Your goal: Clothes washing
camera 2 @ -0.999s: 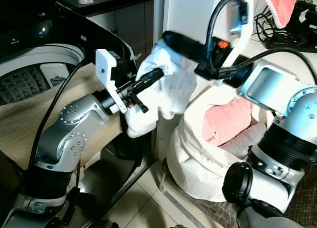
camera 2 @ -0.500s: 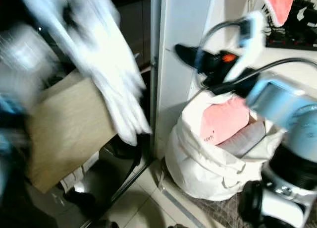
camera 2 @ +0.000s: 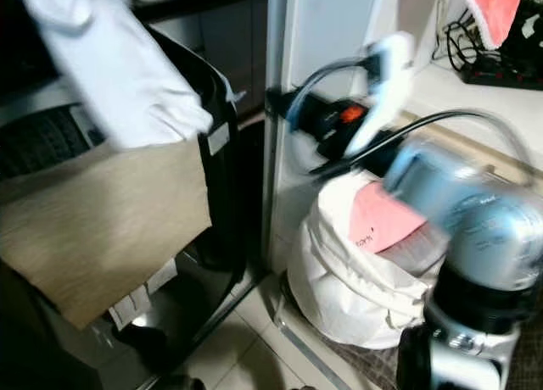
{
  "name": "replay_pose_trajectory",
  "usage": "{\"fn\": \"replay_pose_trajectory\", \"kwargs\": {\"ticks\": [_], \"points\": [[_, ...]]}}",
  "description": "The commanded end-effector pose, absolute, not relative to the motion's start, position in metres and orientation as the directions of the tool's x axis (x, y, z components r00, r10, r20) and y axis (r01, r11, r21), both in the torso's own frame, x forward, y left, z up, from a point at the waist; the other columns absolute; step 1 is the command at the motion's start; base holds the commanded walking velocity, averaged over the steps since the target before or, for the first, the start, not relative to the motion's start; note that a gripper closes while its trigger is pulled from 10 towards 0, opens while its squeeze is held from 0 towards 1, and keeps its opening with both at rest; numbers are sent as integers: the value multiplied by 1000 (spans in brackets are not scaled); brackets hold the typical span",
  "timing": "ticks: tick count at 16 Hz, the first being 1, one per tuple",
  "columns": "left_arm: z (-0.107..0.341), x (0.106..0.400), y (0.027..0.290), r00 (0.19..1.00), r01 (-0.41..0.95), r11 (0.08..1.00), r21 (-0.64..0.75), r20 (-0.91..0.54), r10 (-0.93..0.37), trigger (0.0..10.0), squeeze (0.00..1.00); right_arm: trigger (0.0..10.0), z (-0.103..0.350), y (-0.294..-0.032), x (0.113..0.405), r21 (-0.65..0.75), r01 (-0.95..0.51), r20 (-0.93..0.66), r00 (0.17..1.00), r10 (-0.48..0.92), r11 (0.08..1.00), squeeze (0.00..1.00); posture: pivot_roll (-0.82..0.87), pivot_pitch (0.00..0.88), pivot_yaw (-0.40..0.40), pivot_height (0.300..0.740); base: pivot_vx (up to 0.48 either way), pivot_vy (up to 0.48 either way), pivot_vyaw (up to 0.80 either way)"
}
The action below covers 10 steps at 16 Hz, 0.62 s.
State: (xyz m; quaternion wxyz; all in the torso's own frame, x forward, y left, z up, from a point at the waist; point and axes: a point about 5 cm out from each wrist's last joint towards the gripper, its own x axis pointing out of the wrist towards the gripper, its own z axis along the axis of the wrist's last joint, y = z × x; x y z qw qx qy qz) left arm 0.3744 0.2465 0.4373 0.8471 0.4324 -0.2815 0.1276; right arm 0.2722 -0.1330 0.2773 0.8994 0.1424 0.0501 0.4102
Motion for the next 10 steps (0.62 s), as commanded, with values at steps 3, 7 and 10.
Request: {"fn": "replay_pose_trajectory", "kwargs": {"ticks": [3, 7, 10], "points": [[326, 396, 298, 974, -194, 672, 714, 60, 218, 10000, 0, 10000, 264, -116, 259, 221, -777, -68, 591, 804, 589, 0, -123, 0, 1, 740, 0, 0, 0], [290, 392, 310, 966, -44, 813, 580, -183, 184, 10000, 1000, 10000, 252, -108, 251, 200, -808, -139, 536, 832, 554, 0, -117, 0, -7, 740, 0, 0, 0], [296, 390, 311, 971, -18, 884, 467, -203, 127, 10000, 1000, 10000, 244, -96, 247, 176, -852, -171, 466, 868, 492, 0, -104, 0, -16, 740, 0, 0, 0]]}}
